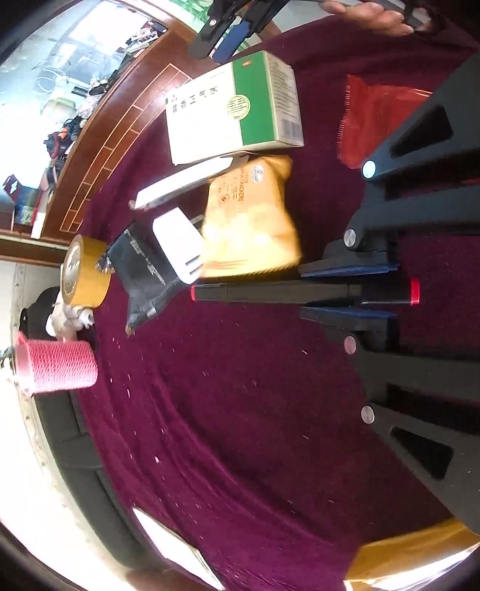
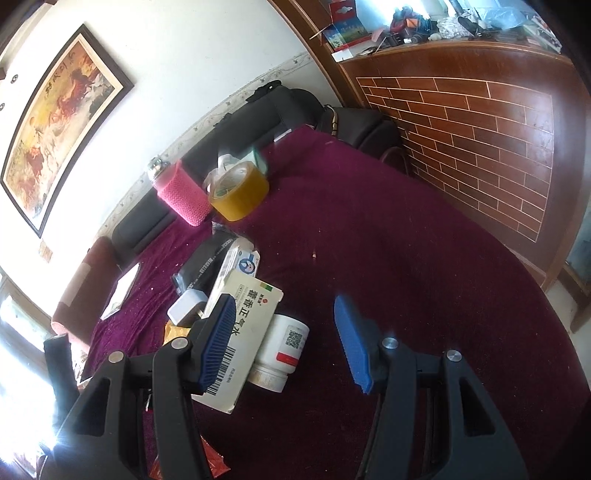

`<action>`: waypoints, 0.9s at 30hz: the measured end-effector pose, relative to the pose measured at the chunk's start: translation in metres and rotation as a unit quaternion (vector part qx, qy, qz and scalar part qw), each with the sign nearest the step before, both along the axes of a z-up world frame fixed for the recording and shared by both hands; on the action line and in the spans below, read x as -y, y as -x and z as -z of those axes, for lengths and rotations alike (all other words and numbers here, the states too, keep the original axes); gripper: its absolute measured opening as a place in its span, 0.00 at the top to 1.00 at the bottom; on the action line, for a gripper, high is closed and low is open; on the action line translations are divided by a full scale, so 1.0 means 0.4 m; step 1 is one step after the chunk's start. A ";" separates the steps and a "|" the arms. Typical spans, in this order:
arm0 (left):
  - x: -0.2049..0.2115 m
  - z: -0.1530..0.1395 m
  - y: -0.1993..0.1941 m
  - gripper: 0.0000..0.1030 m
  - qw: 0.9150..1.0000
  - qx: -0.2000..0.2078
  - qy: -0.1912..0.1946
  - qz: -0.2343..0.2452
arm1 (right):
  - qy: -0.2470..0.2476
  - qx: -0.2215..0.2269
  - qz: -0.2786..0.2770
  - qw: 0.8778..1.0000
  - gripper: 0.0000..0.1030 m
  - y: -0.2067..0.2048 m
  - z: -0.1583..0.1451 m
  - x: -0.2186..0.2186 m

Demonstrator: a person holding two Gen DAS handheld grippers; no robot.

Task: Organize objects
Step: 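Reach to the red-capped marker and grasp it with the left gripper, then carry the red-capped marker with the left gripper while the right gripper reaches for the white box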

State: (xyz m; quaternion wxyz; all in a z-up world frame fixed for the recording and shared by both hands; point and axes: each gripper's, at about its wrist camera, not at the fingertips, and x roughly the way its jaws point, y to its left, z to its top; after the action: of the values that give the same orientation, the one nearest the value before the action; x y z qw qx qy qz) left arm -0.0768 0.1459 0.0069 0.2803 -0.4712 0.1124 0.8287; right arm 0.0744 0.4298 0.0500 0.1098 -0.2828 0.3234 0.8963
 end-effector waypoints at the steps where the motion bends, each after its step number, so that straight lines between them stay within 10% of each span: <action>1: 0.011 -0.003 -0.009 0.89 1.000 -0.002 -0.003 -0.004 | -0.004 0.005 0.002 1.000 0.47 0.001 0.001 0.001; 27: 0.196 0.007 -0.182 0.89 0.993 -0.014 -0.049 -0.110 | 0.006 0.069 0.023 0.997 0.48 0.010 0.076 -0.023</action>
State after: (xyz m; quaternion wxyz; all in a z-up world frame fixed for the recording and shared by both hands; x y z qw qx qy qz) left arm -0.0040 0.0675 0.0041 0.2091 -0.4550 0.0231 0.8653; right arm 0.0705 0.4389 0.0195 0.1508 -0.3369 0.3264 0.8702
